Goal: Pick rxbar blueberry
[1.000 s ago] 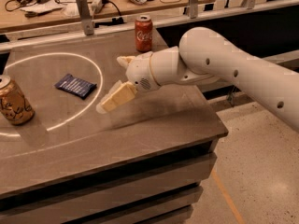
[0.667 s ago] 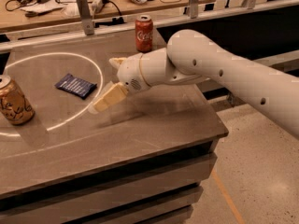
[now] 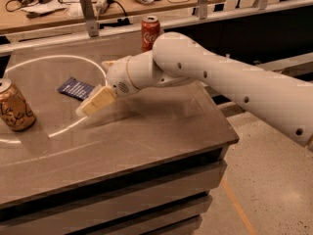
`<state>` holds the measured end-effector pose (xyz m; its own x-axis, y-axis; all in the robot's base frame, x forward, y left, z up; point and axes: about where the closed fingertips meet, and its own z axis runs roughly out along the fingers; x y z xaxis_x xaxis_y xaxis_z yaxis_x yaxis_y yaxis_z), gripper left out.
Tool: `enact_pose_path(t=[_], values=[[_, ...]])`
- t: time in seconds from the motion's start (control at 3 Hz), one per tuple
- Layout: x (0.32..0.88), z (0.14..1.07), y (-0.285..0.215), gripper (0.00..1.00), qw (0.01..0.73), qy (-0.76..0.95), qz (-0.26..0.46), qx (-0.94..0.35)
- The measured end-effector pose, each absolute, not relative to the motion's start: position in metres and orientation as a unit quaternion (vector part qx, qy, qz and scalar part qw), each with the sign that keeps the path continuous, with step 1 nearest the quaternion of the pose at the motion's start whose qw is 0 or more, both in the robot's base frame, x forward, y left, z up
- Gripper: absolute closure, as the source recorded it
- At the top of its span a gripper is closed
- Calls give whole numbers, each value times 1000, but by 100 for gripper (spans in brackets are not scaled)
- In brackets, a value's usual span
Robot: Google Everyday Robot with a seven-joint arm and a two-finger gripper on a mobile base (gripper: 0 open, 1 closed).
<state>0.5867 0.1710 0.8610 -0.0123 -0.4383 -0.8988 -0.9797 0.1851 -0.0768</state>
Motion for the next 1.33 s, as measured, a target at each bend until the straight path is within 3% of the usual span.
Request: enact_pose_path(t=[1.0, 1.33], values=[[611, 847, 207, 0, 419, 643, 322, -555], [611, 840, 213, 18, 407, 647, 325, -557]])
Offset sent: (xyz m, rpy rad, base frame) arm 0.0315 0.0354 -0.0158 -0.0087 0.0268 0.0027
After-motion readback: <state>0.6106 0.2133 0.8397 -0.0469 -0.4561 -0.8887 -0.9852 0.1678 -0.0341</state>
